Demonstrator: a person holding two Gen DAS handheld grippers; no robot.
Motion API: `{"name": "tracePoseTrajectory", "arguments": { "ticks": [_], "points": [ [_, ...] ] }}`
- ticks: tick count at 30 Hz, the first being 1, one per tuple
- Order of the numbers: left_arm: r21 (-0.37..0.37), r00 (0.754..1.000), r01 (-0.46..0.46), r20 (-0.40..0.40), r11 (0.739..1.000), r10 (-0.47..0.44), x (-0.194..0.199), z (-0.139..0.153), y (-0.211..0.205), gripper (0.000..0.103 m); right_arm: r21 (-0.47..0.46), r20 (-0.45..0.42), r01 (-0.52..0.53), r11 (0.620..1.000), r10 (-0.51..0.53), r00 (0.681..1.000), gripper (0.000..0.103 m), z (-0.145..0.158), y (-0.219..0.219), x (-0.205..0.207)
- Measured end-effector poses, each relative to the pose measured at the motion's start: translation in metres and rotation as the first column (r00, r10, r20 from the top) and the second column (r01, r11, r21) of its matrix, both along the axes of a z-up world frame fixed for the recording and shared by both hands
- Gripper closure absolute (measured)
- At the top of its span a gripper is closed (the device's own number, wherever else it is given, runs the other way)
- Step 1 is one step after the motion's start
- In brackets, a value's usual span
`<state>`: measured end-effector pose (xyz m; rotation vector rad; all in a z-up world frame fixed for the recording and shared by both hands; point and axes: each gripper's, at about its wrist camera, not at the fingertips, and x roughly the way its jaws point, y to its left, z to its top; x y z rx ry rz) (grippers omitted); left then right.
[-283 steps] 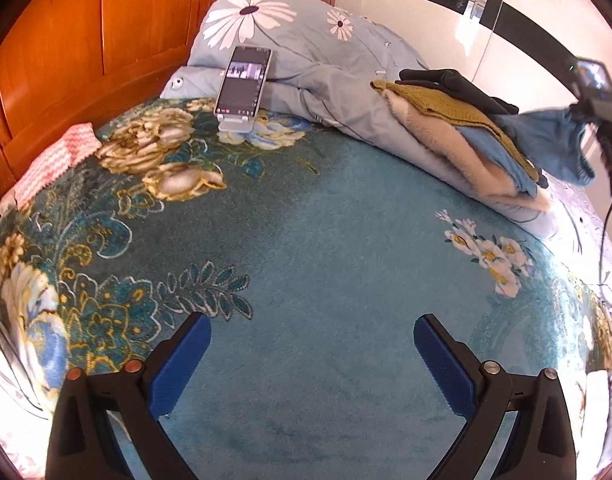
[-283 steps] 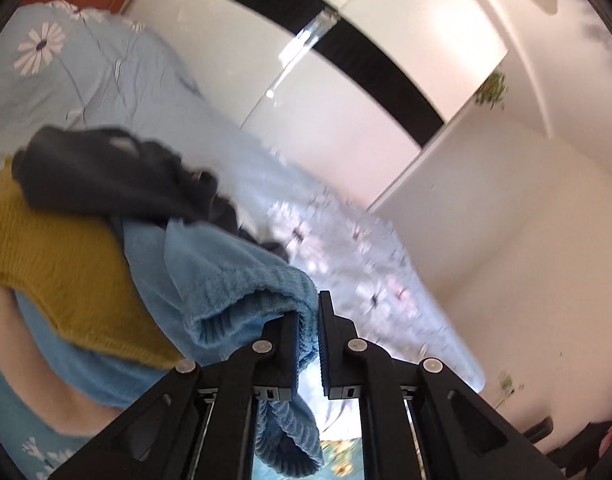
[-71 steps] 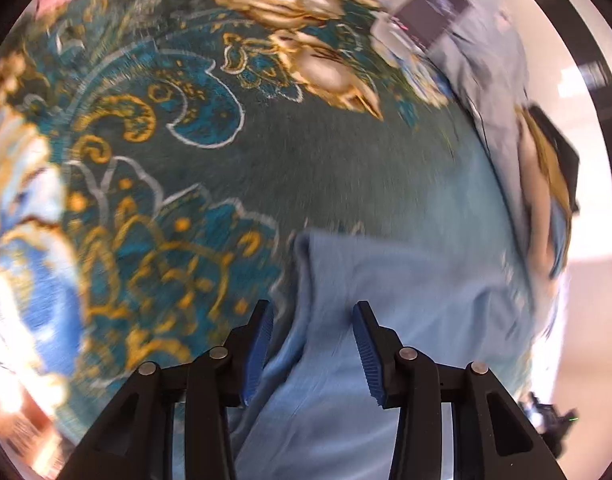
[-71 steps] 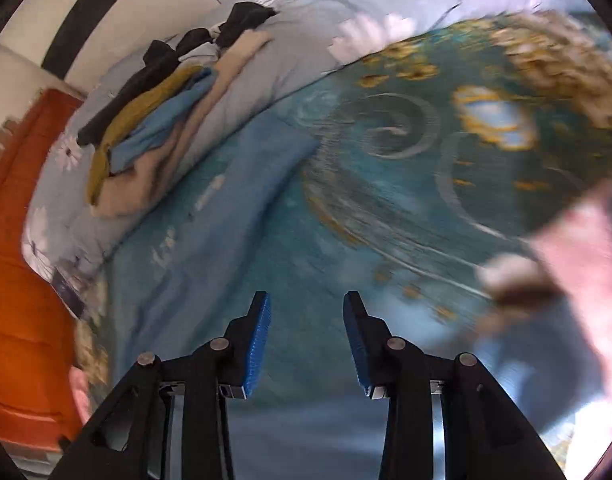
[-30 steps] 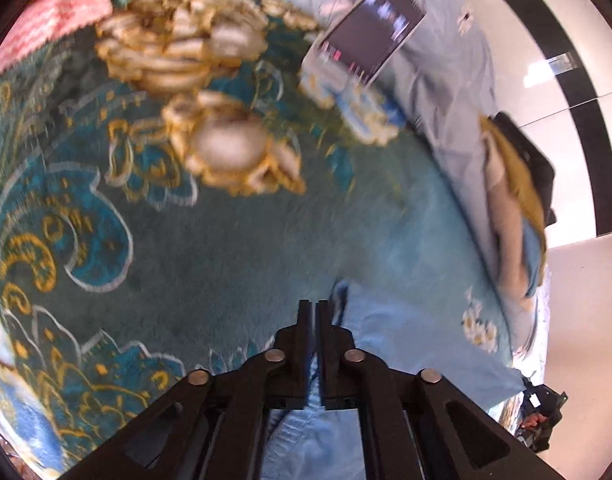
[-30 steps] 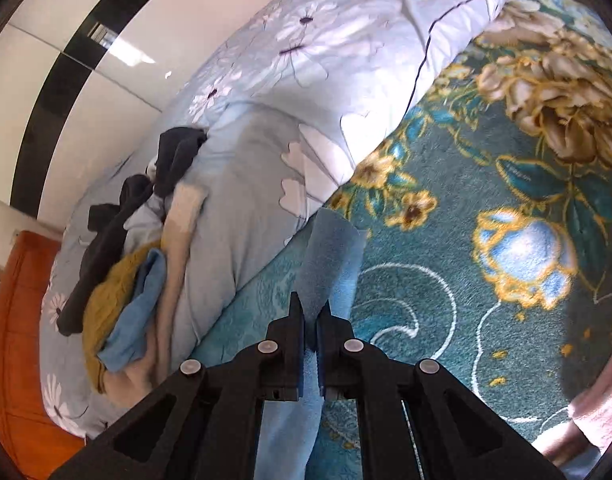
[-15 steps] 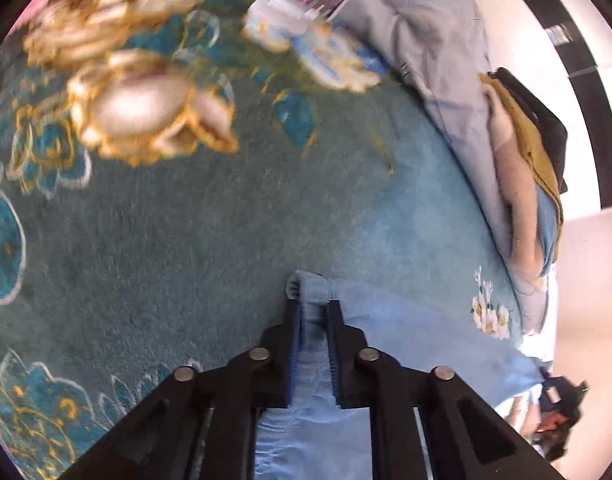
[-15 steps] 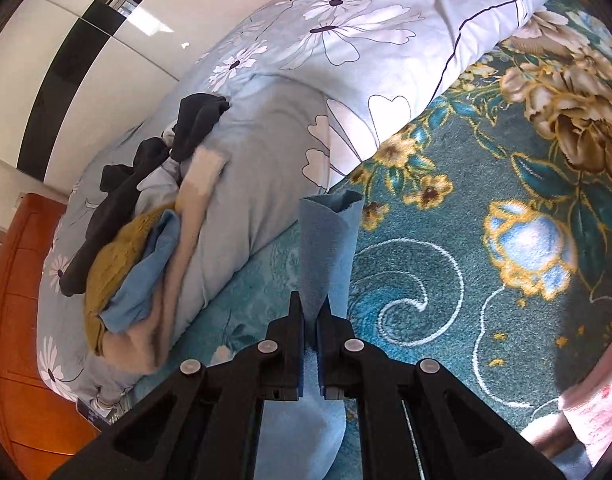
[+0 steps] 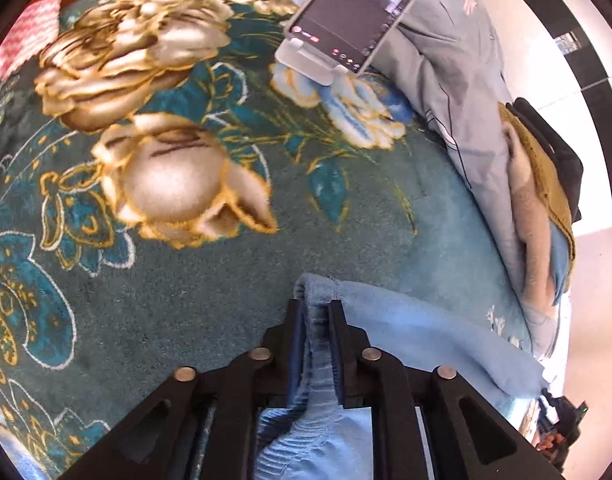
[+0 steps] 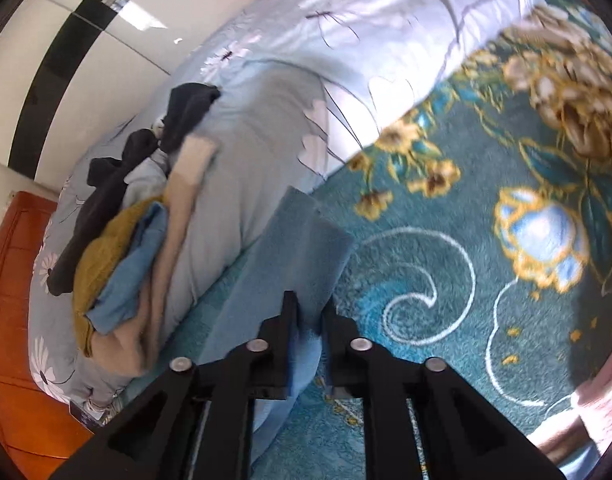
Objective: Fold clothes
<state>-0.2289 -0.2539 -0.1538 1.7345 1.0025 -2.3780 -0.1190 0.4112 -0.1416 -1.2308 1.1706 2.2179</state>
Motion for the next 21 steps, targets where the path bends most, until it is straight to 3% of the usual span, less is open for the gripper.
{"name": "tracePoseTrajectory", "arguments": {
  "ticks": [2,7,14,21],
  "points": [
    [0.011,0.999,-0.041,-0.013,0.999,0.041,0.006,0.006,-0.011,0.07,0.012,-0.008,0.014,1.0,-0.014,1.0,0.06,0.002,0.004,0.008],
    [0.101,0.992,-0.119,-0.035,0.988,0.123,0.034,0.019,-0.034,0.06,-0.001,-0.01,0.019,1.0,-0.019,1.0,0.06,0.003,0.013,0.025],
    [0.092,0.99,-0.139,0.018,0.986,0.138,0.105,0.012,-0.022,0.057,-0.058,0.032,-0.041,0.997,0.043,0.999,0.06,-0.023,0.002,0.039],
    [0.11,0.979,-0.197,0.081,0.974,0.188,0.169,0.005,-0.02,0.057,-0.132,0.017,-0.034,0.991,0.037,0.999,0.06,-0.05,-0.016,0.008]
  ]
}}
